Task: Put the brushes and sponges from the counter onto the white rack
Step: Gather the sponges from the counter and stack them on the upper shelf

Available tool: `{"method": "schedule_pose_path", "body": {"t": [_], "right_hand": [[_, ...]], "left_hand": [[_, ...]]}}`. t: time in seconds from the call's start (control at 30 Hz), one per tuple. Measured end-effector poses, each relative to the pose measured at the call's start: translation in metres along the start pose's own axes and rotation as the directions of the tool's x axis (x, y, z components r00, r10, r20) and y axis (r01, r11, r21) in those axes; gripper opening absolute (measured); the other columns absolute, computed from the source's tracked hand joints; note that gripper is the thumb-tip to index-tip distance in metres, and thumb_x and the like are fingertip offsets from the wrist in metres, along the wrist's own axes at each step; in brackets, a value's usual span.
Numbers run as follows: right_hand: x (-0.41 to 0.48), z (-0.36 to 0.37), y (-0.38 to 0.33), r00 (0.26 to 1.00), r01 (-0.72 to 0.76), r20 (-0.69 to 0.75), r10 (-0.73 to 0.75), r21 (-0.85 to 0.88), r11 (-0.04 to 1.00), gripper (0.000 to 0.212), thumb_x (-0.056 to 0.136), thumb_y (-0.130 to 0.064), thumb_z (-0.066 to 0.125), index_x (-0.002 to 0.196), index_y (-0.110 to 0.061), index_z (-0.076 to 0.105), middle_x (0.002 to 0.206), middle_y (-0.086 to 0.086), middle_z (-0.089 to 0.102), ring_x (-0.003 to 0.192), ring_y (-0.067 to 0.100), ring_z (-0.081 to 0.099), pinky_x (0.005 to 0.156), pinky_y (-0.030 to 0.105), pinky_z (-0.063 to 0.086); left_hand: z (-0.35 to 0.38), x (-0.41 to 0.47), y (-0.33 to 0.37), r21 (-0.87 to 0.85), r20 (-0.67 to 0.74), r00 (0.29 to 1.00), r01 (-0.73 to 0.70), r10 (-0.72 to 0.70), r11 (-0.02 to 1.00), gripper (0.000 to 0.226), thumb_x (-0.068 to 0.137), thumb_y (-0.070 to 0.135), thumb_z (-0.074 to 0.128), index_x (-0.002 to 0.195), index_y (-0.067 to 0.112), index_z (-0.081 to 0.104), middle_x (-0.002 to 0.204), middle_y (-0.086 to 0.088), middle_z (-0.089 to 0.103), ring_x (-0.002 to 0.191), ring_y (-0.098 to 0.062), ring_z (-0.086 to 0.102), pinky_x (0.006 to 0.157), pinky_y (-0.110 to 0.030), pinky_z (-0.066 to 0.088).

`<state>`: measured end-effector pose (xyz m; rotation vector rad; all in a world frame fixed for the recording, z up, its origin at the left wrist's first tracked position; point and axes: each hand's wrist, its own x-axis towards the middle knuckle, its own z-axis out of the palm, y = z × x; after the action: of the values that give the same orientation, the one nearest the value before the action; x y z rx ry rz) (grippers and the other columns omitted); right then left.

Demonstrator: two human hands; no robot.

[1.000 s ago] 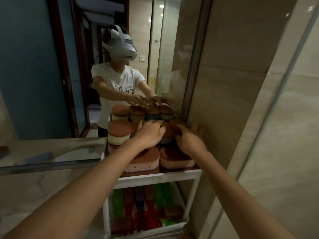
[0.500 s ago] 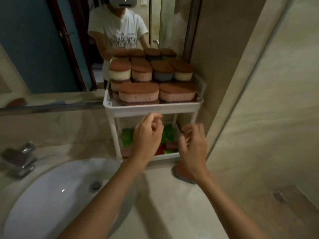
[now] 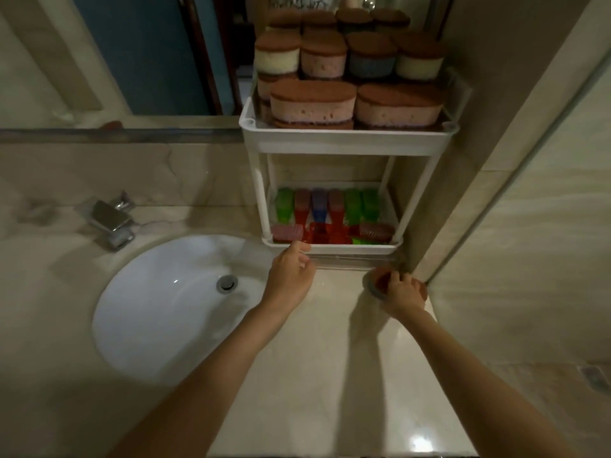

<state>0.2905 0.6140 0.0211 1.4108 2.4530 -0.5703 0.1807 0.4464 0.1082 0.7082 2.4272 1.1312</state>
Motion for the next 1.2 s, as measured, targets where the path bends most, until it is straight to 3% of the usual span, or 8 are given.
{"method": "schedule_pose_path", "body": {"t": [0.13, 0.27, 0.4, 0.6, 0.83, 0.97, 1.1, 1.2], "right_hand": [[-0.016, 0.007, -0.01, 0.998, -0.053, -0.041, 0.055, 0.04, 0.998, 0.064, 0.082, -0.03, 0.067, 0.132, 0.0, 0.042, 0.137, 0.018, 0.033, 0.128, 0.033, 0.037, 0.103, 0.039, 0.041], [-0.043, 0.014, -0.038, 0.987, -0.046, -0.155, 0.046, 0.0, 0.999, 0.066, 0.078, -0.034, 0.07, 0.129, -0.002, 0.043, 0.135, 0.016, 0.038, 0.127, 0.032, 0.034, 0.105, 0.038, 0.033], [-0.081, 0.006, -0.112, 0.955, 0.158, -0.271, -0.121, 0.121, 0.98, 0.072, 0.071, -0.035, 0.075, 0.126, -0.003, 0.042, 0.13, 0.015, 0.047, 0.124, 0.034, 0.042, 0.103, 0.042, 0.035], [-0.143, 0.021, -0.252, 0.905, 0.415, -0.205, -0.372, 0.239, 0.878, 0.074, 0.07, -0.032, 0.075, 0.131, -0.006, 0.041, 0.131, 0.012, 0.047, 0.12, 0.032, 0.048, 0.099, 0.04, 0.043], [-0.207, 0.075, -0.417, 0.8, 0.599, -0.126, -0.587, 0.242, 0.764, 0.059, 0.075, -0.03, 0.07, 0.124, -0.008, 0.047, 0.123, 0.011, 0.052, 0.111, 0.029, 0.052, 0.087, 0.036, 0.046], [-0.239, 0.113, -0.498, 0.743, 0.661, -0.056, -0.667, 0.215, 0.719, 0.063, 0.075, -0.031, 0.071, 0.127, -0.007, 0.046, 0.127, 0.012, 0.051, 0.113, 0.032, 0.053, 0.09, 0.038, 0.047], [-0.252, 0.142, -0.546, 0.723, 0.677, 0.012, -0.69, 0.184, 0.713, 0.062, 0.075, -0.031, 0.071, 0.126, -0.006, 0.047, 0.124, 0.013, 0.053, 0.11, 0.031, 0.054, 0.086, 0.035, 0.047], [-0.25, 0.15, -0.567, 0.738, 0.663, 0.034, -0.674, 0.151, 0.733, 0.061, 0.075, -0.033, 0.071, 0.125, -0.006, 0.049, 0.122, 0.014, 0.054, 0.109, 0.031, 0.055, 0.085, 0.035, 0.047]], "left_hand": [[-0.007, -0.006, -0.015, -0.041, -0.027, 0.997, 0.074, -0.076, 0.996, 0.028, 0.092, 0.01, 0.046, 0.119, 0.008, 0.054, 0.107, -0.006, 0.059, 0.095, -0.017, 0.054, 0.079, -0.024, 0.039], [-0.022, -0.012, -0.035, -0.088, -0.041, 0.991, 0.127, -0.131, 0.988, 0.027, 0.093, 0.011, 0.044, 0.119, 0.009, 0.053, 0.105, -0.002, 0.055, 0.091, -0.013, 0.05, 0.077, -0.023, 0.037], [-0.06, -0.013, -0.066, -0.178, -0.098, 0.974, 0.185, -0.204, 0.967, 0.029, 0.092, 0.011, 0.047, 0.119, 0.009, 0.055, 0.114, -0.013, 0.062, 0.097, -0.027, 0.062, 0.082, -0.034, 0.048], [-0.166, -0.015, -0.136, -0.154, -0.283, 0.928, 0.203, -0.24, 0.967, 0.029, 0.093, 0.01, 0.046, 0.12, 0.007, 0.055, 0.115, -0.012, 0.062, 0.095, -0.023, 0.058, 0.079, -0.028, 0.043], [-0.306, -0.033, -0.265, -0.142, -0.464, 0.796, 0.367, -0.389, 0.92, 0.029, 0.09, 0.009, 0.047, 0.115, 0.003, 0.059, 0.119, -0.016, 0.064, 0.111, -0.032, 0.058, 0.091, -0.032, 0.045], [-0.369, -0.043, -0.344, -0.109, -0.5, 0.746, 0.45, -0.44, 0.886, 0.033, 0.087, 0.007, 0.051, 0.119, -0.003, 0.054, 0.123, -0.022, 0.059, 0.113, -0.034, 0.057, 0.092, -0.038, 0.044], [-0.408, -0.046, -0.408, -0.061, -0.518, 0.672, 0.589, -0.53, 0.806, 0.06, 0.082, 0.013, 0.061, 0.136, -0.002, 0.037, 0.139, -0.023, 0.044, 0.128, -0.038, 0.044, 0.104, -0.042, 0.04], [-0.421, -0.043, -0.439, 0.045, -0.445, 0.705, 0.634, -0.553, 0.772, 0.064, 0.084, 0.019, 0.061, 0.138, -0.001, 0.033, 0.141, -0.024, 0.039, 0.131, -0.038, 0.038, 0.106, -0.042, 0.036]]}}
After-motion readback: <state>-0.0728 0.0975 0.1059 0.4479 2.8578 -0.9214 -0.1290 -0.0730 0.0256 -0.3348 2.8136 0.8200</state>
